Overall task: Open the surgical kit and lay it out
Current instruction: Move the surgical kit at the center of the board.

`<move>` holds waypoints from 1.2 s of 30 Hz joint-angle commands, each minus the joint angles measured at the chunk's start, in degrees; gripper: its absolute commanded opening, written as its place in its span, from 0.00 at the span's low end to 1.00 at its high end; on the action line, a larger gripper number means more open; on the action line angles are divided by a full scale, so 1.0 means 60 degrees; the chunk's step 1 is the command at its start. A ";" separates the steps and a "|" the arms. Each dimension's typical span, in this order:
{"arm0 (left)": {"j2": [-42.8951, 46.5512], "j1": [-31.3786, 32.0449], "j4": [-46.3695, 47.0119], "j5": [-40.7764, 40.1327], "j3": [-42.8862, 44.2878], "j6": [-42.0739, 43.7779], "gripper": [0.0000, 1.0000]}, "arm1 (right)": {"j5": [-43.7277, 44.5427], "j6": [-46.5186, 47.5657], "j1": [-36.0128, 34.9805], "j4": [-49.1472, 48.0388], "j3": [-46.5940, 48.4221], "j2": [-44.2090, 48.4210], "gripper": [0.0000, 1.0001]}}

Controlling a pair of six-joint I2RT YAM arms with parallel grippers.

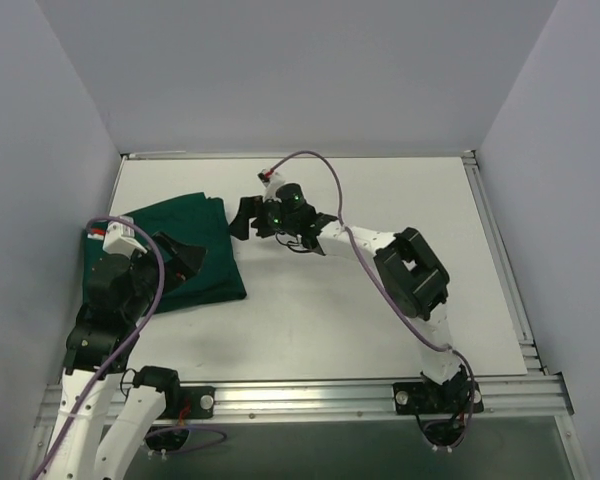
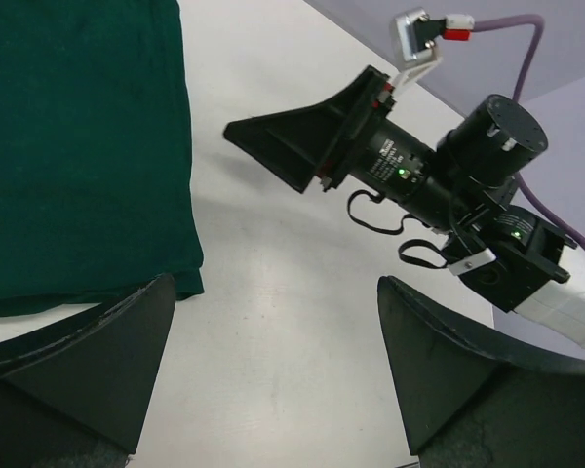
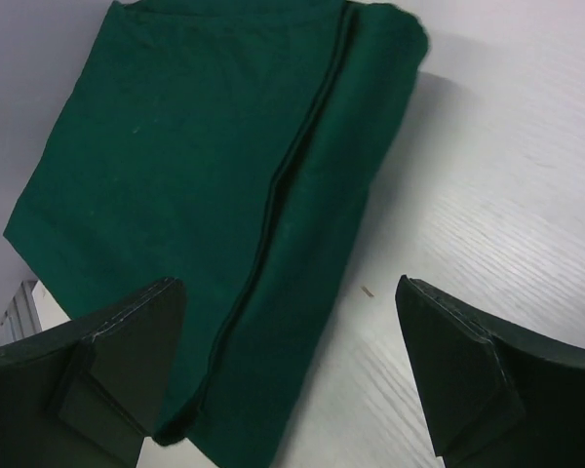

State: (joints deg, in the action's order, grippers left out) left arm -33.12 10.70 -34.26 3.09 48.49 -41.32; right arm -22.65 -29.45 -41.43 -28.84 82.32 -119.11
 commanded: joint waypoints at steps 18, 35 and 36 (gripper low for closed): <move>-0.0573 -0.0084 0.0744 0.0553 -0.0230 0.0105 0.94 | 0.0582 0.0294 -0.0947 0.1612 0.3593 -0.3087 0.65; -0.1832 -0.0069 0.0642 0.0994 0.0224 0.0075 0.96 | 0.2032 -0.1008 0.0414 0.0896 0.0902 -0.1259 0.00; -0.2007 -0.0069 0.0656 0.0993 0.0282 0.0090 0.96 | 0.2120 -0.1183 0.0546 0.0823 0.0246 -0.1039 0.00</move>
State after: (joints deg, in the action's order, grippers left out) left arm -43.97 10.66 -32.53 8.23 46.87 -41.30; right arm -16.71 -34.70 -42.63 -27.86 90.67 -129.99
